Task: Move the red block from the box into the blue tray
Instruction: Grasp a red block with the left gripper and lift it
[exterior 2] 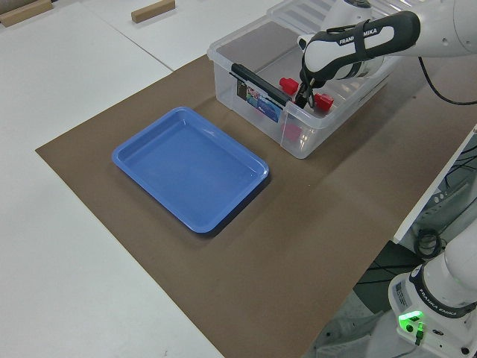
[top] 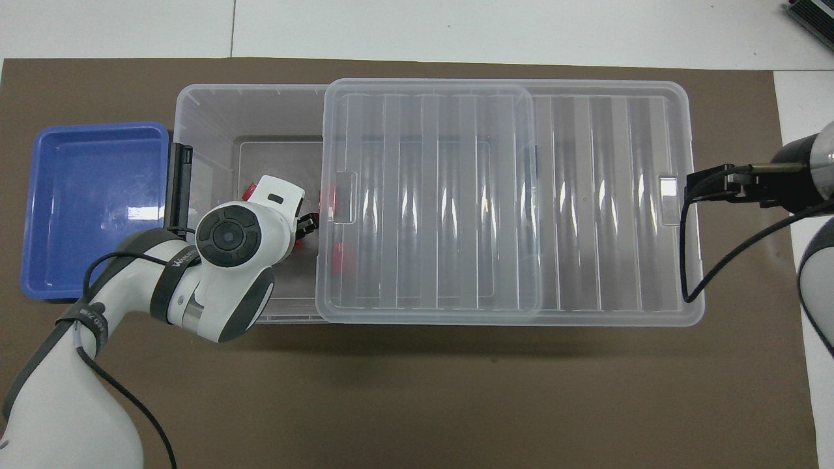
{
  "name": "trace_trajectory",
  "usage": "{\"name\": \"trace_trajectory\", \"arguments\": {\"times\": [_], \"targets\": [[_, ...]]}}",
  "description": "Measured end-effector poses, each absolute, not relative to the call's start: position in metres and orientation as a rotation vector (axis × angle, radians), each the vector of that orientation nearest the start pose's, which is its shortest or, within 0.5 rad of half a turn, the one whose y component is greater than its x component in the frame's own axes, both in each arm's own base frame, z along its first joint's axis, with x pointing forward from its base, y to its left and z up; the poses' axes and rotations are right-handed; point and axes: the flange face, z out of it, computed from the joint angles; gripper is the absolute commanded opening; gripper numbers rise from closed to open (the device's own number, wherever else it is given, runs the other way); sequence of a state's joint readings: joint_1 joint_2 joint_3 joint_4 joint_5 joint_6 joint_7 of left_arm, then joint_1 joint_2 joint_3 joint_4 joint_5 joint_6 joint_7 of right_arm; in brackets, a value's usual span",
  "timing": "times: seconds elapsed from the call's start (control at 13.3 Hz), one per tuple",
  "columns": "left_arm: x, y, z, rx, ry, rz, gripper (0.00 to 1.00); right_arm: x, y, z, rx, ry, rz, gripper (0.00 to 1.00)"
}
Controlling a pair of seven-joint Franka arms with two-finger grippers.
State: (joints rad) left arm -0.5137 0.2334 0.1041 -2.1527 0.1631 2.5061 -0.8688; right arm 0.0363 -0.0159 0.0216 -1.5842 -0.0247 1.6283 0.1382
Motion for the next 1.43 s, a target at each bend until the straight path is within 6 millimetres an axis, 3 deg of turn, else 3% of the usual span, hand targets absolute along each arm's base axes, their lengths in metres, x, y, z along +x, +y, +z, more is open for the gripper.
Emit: {"name": "trace_trajectory", "arguments": {"times": [0.15,0.83,1.13,1.43], "targets": [[0.529,-0.233,0.302,-3.061,-0.503,-0.280,0.66,0.553,0.027,0.632,-3.159,0.134,-0.074,0.99],[0.534,-0.225,0.301,-3.018,-0.357,-0.346,0.62,0.549,0.027,0.627,-3.163,0.135,-0.008,1.00],[0.536,-0.220,0.302,-3.017,-0.351,-0.349,0.01,0.549,0.027,0.626,-3.163,0.135,-0.007,1.00],[0.537,-0.221,0.303,-3.018,-0.348,-0.353,0.00,0.549,0.026,0.626,-3.163,0.135,-0.005,1.00]]}}
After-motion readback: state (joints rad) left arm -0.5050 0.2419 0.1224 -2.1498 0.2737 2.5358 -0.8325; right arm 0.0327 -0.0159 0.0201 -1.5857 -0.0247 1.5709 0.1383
